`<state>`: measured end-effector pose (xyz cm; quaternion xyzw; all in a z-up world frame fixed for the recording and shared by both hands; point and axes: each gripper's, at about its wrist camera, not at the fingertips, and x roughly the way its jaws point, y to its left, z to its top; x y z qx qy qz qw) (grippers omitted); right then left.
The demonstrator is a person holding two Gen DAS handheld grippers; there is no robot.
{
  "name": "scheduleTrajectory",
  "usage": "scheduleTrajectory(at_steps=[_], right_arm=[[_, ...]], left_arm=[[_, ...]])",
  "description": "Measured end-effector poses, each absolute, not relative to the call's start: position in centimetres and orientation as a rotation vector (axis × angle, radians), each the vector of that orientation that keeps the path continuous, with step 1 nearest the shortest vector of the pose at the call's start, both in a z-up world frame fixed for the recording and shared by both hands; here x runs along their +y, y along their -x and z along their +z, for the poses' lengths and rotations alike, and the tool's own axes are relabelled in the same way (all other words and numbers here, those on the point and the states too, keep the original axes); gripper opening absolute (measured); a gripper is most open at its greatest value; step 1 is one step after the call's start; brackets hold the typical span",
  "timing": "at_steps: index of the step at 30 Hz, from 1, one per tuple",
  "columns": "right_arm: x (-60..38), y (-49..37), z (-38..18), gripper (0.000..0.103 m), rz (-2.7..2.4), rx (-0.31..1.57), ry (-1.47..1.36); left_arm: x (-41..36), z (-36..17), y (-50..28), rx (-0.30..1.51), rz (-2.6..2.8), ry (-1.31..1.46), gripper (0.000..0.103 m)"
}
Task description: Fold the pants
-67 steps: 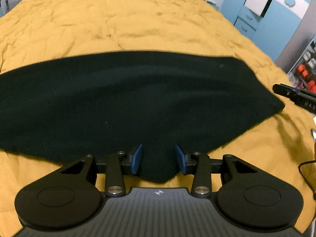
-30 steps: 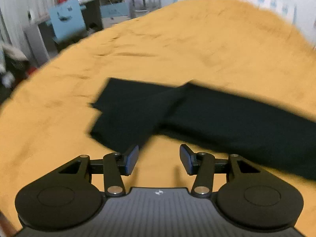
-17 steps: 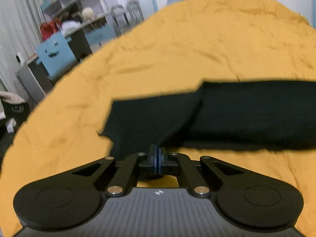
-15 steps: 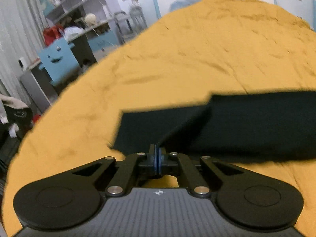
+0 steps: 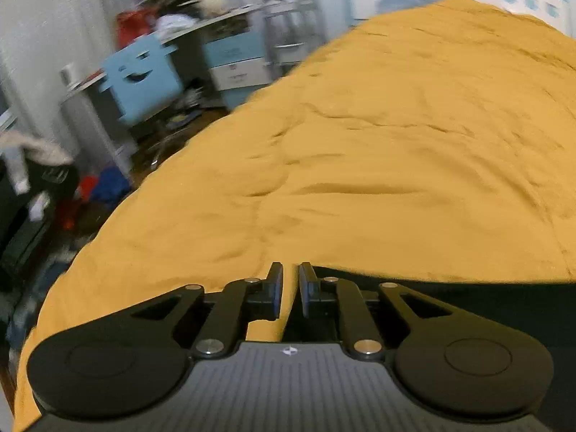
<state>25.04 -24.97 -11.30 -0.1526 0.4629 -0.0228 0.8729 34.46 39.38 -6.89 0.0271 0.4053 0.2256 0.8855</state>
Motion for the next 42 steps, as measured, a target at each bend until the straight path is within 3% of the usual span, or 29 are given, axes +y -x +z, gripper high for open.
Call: scheduleTrajectory(at_steps=[6, 11, 16, 26, 29, 31, 39, 42], right_arm=[[-22.4, -23.4, -9.3, 0.03, 0.009, 0.948, 0.325], [-19.1, -21.6, -7.9, 0.03, 0.1, 0.949, 0.28], [-16.2, -19.2, -7.5, 0.03, 0.165, 0.952, 0.297], [-9.6, -18.7, -9.8, 0.029, 0.325, 0.945, 0.435], [-8.7, -19.1, -11.4, 0.023, 0.311, 0.941, 0.53], [-9.3, -19.4, -11.5, 0.002, 0.31, 0.957, 0.527], [-10.2, -19.3, -10.9, 0.0, 0.331, 1.028, 0.496], [-10.2, -19.7, -11.5, 0.0, 0.336, 1.03, 0.497]], left_arm=[[41.9, -5.3, -29.7, 0.813, 0.452, 0.221, 0.023], [44.0, -7.1, -25.3, 0.807, 0.398, 0.548, 0.039], [45.4, -9.3, -21.9, 0.739, 0.355, 0.769, 0.041], [46.7, -11.4, -20.6, 0.693, 0.334, 0.927, 0.042], [46.8, -11.8, -20.4, 0.67, 0.329, 0.958, 0.049], [47.1, -12.1, -20.3, 0.642, 0.322, 1.009, 0.053], [46.4, -13.8, -22.5, 0.613, 0.323, 1.087, 0.053], [45.7, -14.4, -23.6, 0.613, 0.388, 1.045, 0.038]])
